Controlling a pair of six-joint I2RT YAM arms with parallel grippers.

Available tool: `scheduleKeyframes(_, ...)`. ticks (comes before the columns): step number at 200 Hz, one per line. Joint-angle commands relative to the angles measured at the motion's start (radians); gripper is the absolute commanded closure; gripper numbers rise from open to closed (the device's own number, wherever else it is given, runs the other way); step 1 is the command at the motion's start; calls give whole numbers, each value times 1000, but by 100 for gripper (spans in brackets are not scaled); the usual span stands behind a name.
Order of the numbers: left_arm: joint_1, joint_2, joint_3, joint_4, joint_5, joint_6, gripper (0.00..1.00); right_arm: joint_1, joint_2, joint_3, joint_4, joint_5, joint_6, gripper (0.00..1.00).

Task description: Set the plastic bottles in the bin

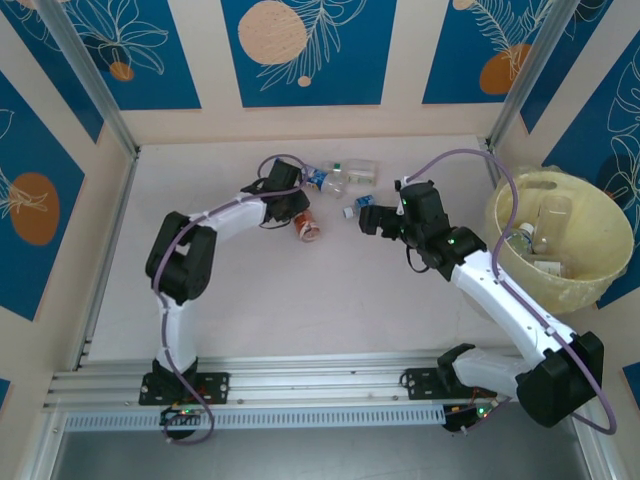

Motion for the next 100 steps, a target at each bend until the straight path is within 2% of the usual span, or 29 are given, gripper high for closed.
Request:
scheduleKeyframes(1, -15, -105, -71, 190, 144, 96, 67, 6, -35, -39, 116, -132, 76, 1)
scheduleKeyframes(39, -28, -182, -158, 349, 301, 126, 68, 31, -17, -112, 267, -258, 148, 0)
scheduleKeyframes(71, -39, -214, -164, 414, 417, 163, 68, 55, 25, -123, 312, -287, 183, 0)
scheduleKeyframes(100, -39, -242, -173, 441, 454, 157, 67, 58, 68, -130, 358, -332, 211, 0)
